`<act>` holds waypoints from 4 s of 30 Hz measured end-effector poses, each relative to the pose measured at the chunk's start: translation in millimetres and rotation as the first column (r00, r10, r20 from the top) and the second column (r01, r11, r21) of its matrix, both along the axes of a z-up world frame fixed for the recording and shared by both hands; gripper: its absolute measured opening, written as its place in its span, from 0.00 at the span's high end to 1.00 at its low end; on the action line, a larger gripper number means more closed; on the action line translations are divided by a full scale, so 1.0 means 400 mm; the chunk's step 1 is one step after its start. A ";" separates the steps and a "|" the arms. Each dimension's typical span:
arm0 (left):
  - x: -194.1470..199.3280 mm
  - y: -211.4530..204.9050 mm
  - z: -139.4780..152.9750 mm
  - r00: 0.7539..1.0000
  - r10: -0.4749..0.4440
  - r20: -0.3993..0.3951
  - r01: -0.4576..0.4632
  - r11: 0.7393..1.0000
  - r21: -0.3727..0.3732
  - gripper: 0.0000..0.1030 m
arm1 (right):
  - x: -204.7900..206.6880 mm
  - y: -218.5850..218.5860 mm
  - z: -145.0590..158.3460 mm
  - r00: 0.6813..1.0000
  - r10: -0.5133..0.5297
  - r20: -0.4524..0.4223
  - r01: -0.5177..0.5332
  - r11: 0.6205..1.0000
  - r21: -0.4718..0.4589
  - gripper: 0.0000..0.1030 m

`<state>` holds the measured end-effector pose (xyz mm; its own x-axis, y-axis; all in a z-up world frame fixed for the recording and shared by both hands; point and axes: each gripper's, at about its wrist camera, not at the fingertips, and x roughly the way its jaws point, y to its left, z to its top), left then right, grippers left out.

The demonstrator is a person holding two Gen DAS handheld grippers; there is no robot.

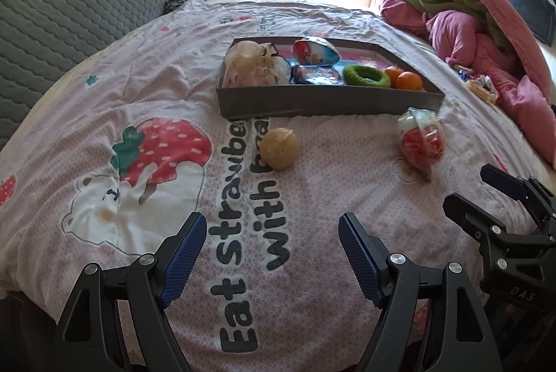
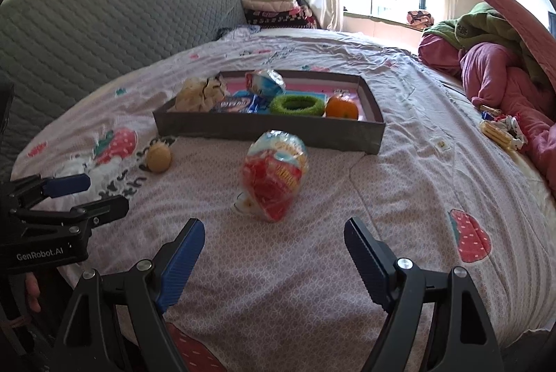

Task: Organize objects
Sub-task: 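Move the right tool to the wrapped candy egg while the left tool approaches the walnut, then close the right tool on the candy egg while the left tool grasps the walnut, then carry the candy egg with the right tool while the left tool carries the walnut over the tray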

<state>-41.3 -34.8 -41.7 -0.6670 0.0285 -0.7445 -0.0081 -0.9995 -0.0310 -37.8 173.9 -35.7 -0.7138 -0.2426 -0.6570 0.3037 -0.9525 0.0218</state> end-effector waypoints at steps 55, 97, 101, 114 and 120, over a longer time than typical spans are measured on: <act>-0.211 0.003 -0.098 0.999 0.033 -0.009 -0.033 0.999 -0.004 0.20 | -0.180 -0.056 -0.097 0.993 -0.072 0.094 0.066 0.995 0.070 0.05; -0.193 0.023 -0.042 0.996 -0.016 -0.087 0.018 1.000 0.025 0.67 | -0.193 -0.013 -0.042 0.998 -0.062 -0.007 0.061 0.996 -0.062 0.66; -0.194 0.022 -0.028 0.995 -0.016 -0.098 0.019 0.999 0.030 0.67 | -0.189 -0.016 -0.023 0.998 -0.051 -0.044 0.047 0.995 -0.085 0.67; -0.257 0.033 0.037 0.989 -0.021 -0.146 0.024 1.000 0.014 0.67 | -0.209 -0.048 0.049 0.986 -0.013 -0.168 0.004 0.999 -0.054 0.67; -0.282 0.039 0.061 0.987 -0.024 -0.162 0.026 1.000 0.007 0.67 | -0.242 -0.057 0.046 0.989 -0.014 -0.148 0.006 0.998 -0.056 0.80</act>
<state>-154.1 -19.2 -17.3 -0.7777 0.0528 -0.6264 -0.0385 -0.9986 -0.0364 -134.6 151.0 -17.2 -0.8050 -0.2681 -0.5293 0.2981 -0.9541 0.0299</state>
